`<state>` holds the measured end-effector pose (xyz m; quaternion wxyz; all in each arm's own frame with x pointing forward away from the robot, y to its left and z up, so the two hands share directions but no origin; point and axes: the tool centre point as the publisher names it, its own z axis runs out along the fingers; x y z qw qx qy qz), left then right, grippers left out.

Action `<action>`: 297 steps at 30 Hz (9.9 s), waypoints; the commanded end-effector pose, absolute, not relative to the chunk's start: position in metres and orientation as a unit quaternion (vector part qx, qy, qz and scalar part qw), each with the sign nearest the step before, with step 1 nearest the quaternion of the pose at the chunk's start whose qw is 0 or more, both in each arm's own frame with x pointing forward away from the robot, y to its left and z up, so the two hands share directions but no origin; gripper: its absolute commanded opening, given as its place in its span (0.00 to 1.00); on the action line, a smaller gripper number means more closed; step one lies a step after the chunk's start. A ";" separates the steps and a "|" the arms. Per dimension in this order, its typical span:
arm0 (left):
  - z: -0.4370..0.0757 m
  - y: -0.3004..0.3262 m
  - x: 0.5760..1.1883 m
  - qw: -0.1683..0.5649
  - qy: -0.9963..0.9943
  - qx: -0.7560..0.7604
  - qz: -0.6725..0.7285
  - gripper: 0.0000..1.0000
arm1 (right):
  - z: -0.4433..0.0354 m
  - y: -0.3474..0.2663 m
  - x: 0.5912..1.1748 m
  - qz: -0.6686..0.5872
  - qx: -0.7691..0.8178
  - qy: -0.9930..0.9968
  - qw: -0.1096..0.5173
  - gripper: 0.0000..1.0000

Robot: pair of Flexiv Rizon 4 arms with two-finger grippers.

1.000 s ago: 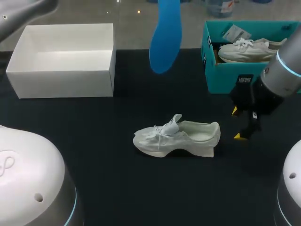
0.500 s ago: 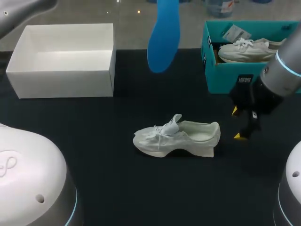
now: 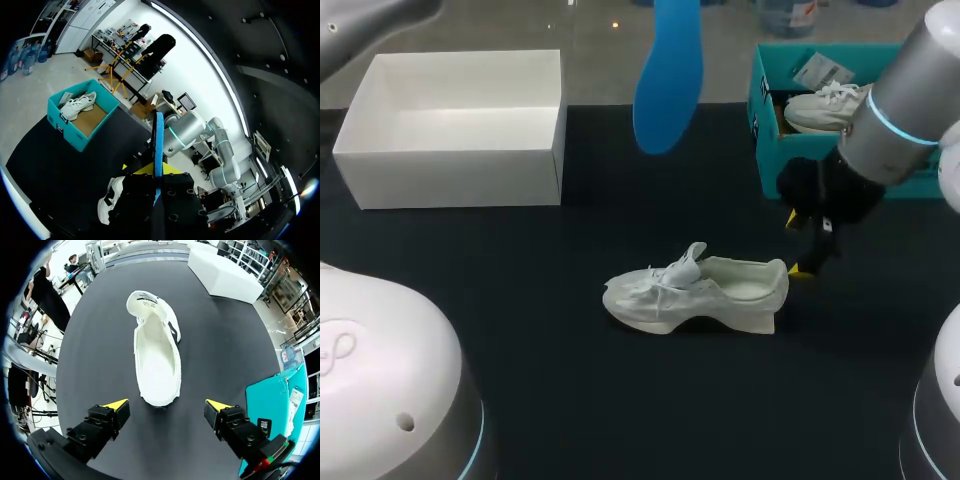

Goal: Take the shoe out of the shoebox, open the shoe tongue, remove and reinsert the insole, then place the shoe into the shoebox

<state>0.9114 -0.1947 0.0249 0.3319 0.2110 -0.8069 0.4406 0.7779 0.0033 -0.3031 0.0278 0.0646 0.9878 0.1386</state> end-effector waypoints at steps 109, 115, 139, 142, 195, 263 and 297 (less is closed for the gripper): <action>0.025 -0.194 0.911 0.332 -0.807 0.211 0.440 0.00 | -0.312 0.028 0.824 0.178 0.167 0.969 -0.029 0.00; 0.025 -0.194 0.911 0.332 -0.807 0.211 0.440 0.00 | -0.318 0.029 0.809 0.168 0.304 0.937 -0.030 0.00; 0.025 -0.194 0.911 0.332 -0.807 0.211 0.440 0.00 | -0.325 0.044 0.795 0.168 0.392 0.904 -0.032 0.00; 0.025 -0.194 0.911 0.332 -0.807 0.211 0.440 0.00 | -0.325 0.044 0.795 0.168 0.392 0.904 -0.032 0.00; 0.025 -0.194 0.911 0.332 -0.807 0.211 0.440 0.00 | -0.341 0.068 0.729 0.125 0.696 0.706 0.035 0.00; 0.025 -0.194 0.911 0.332 -0.807 0.211 0.440 0.00 | -0.321 0.047 0.712 0.154 0.718 0.679 -0.004 1.00; 0.025 -0.194 0.911 0.332 -0.807 0.211 0.440 0.00 | -0.234 0.083 0.748 0.357 0.686 0.562 -0.294 1.00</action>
